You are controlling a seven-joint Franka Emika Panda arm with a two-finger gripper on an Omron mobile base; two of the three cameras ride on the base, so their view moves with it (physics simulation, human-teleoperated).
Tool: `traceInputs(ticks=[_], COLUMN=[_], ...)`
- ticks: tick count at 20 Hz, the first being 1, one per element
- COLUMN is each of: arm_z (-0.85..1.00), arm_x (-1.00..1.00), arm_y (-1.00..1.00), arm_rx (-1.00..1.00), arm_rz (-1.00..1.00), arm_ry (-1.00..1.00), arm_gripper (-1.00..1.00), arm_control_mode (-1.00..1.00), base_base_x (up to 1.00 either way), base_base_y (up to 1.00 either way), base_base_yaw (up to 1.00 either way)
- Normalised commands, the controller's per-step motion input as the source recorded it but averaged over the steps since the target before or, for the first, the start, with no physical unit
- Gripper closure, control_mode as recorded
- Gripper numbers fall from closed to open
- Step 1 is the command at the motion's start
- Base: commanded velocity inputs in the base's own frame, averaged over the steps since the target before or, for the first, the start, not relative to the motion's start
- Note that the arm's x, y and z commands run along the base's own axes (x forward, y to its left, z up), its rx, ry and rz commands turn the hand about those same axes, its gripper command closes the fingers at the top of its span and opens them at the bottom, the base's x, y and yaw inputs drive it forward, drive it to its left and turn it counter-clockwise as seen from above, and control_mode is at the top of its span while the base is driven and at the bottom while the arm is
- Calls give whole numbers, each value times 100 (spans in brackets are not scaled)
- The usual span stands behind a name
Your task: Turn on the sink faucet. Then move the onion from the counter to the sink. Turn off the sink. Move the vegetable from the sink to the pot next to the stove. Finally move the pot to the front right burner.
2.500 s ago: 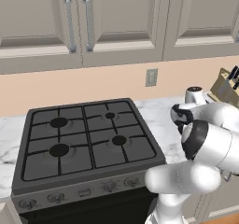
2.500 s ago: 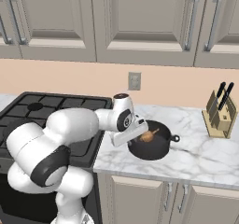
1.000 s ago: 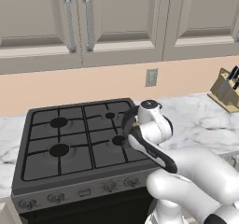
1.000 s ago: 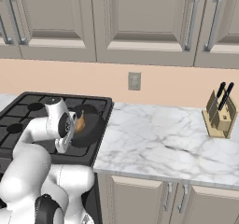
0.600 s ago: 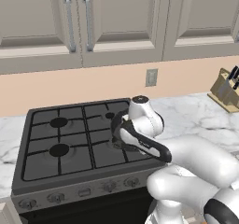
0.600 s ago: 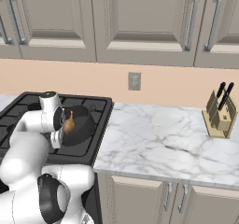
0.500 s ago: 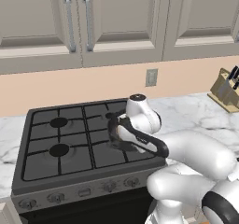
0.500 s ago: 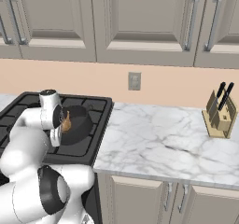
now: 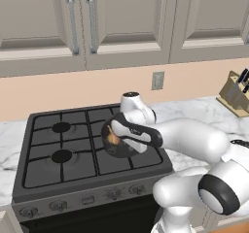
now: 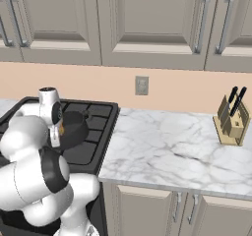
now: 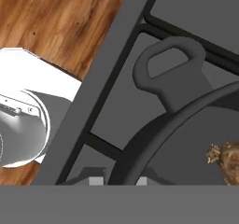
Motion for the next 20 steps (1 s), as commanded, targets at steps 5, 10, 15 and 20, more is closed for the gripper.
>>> traceInputs(ticks=[5, 10, 15, 20], arm_z=[-4, 2, 26, 36], arm_x=[-2, -18, -37, -23], arm_y=[-2, -7, -11, -19], arm_rx=[1, 1, 0, 0], arm_rz=[0, 0, 0, 0], arm_ry=[-4, -14, -16, -11], arm_gripper=[-100, -100, -100, -100], arm_control_mode=[-100, -100, -100, -100], base_base_x=[0, 0, 0, 0], base_base_y=[0, 0, 0, 0], base_base_yaw=[0, 0, 0, 0])
